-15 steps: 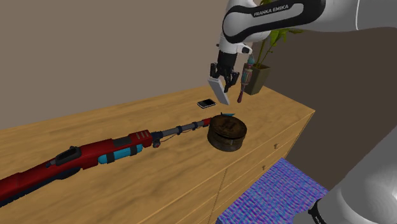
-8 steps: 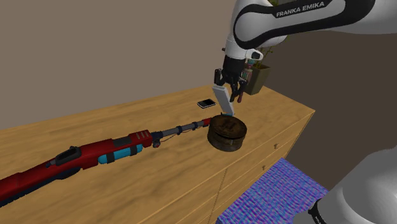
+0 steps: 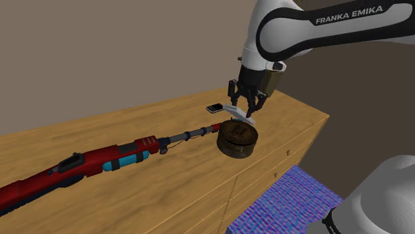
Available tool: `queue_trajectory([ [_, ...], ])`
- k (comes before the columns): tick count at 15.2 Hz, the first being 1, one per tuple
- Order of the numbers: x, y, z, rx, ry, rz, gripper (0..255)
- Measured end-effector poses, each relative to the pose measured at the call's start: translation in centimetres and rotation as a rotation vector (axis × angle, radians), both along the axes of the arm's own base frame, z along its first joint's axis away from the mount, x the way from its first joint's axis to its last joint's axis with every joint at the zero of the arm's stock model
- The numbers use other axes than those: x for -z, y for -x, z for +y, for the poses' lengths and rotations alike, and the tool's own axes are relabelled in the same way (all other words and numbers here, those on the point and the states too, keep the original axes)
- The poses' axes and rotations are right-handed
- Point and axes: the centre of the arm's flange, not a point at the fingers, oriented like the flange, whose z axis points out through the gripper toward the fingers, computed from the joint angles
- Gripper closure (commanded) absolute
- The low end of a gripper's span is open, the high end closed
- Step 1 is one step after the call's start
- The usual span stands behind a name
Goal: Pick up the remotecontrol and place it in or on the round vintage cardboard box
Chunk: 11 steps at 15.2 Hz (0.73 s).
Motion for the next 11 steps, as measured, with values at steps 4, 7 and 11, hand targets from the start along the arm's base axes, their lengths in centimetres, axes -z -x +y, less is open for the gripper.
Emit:
queue_trajectory([
  [4,2.1,0.1,0.1,0.001,0.000,0.002,255],
  [7,3.8,0.1,0.0,0.001,0.000,0.002,255],
  [11,5.8,0.0,0.1,0.001,0.000,0.002,255],
])
